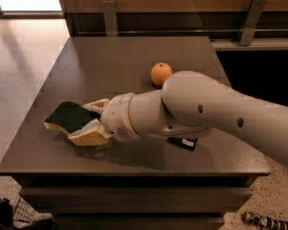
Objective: Pick sponge
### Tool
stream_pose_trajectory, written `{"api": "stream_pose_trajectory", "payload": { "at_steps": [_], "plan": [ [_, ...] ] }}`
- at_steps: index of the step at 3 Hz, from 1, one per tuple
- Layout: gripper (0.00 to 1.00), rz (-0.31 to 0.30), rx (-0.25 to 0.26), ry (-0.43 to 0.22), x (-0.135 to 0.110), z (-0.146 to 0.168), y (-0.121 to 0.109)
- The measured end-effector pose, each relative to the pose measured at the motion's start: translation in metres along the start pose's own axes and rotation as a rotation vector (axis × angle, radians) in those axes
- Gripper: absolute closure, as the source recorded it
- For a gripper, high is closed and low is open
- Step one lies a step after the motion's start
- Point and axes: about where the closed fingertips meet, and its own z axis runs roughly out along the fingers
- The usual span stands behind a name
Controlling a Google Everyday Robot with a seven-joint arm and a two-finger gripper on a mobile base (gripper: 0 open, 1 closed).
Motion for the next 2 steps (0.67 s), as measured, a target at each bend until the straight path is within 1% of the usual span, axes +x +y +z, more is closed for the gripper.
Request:
{"api": "stream_pose_trajectory", "payload": {
  "at_steps": [1, 2],
  "plan": [
    [1.00, -0.038, -0.009, -0.013, -0.023, -0.027, -0.002],
    [1.00, -0.083, 0.010, -0.051, -0.040, -0.057, -0.005]
  ]
}}
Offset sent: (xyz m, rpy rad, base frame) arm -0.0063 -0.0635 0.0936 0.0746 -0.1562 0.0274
